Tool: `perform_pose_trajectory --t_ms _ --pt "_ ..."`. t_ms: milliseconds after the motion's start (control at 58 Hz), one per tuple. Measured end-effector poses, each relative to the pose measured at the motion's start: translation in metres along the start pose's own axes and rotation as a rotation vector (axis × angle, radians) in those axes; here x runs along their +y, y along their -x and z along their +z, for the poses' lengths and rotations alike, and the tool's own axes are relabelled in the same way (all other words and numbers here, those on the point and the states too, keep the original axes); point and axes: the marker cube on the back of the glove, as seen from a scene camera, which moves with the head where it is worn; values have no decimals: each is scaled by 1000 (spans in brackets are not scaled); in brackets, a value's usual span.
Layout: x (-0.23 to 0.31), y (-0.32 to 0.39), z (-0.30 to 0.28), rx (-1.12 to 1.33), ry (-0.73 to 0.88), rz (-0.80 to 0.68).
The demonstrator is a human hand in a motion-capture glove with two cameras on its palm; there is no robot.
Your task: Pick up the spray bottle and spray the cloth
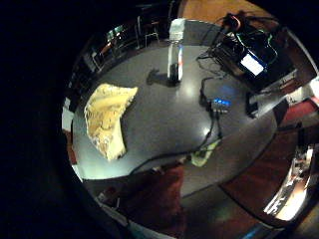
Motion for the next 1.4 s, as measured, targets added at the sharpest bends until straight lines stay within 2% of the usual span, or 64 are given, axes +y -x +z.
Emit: perform_pose_trajectory --t_ms 465,896,1396 --pt "-53 -25 40 -349 -335 282" --pt "-110 -50 99 -512 -412 483" --pt "-181 -68 131 -684 -471 547"
